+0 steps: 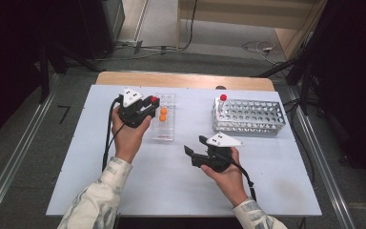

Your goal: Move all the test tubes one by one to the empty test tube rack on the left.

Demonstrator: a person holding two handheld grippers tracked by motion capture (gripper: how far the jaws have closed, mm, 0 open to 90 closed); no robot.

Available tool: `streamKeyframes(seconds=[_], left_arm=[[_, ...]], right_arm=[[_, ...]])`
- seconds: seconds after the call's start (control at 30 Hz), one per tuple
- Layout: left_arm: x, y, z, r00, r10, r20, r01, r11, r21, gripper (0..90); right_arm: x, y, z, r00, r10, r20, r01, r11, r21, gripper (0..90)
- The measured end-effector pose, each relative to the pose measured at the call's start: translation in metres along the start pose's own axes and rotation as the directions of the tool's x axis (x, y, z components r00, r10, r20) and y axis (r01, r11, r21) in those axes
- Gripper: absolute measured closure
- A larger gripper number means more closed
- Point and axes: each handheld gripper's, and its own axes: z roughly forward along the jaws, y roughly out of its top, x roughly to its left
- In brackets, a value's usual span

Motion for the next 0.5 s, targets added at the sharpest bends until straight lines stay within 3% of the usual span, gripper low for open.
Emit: streamKeyframes(seconds=[0.23, 0.5], left_arm=[[0.002, -0.013, 0.007, 0.9999, -0.012, -0.005, 0.012, 0.9996, 0.027, 70.4], [0.002, -0.013, 0.007, 0.9998, -0.018, 0.003, 0.018, 0.9994, 0.03, 63.3]], right_arm=[[-0.001, 0.0, 0.0, 1.0, 0.0, 0.004, 0.0, 1.0, 0.001, 29.8], [-0.001, 0.001, -0.001, 1.0, 0.003, 0.007, -0.003, 1.0, -0.002, 29.7]])
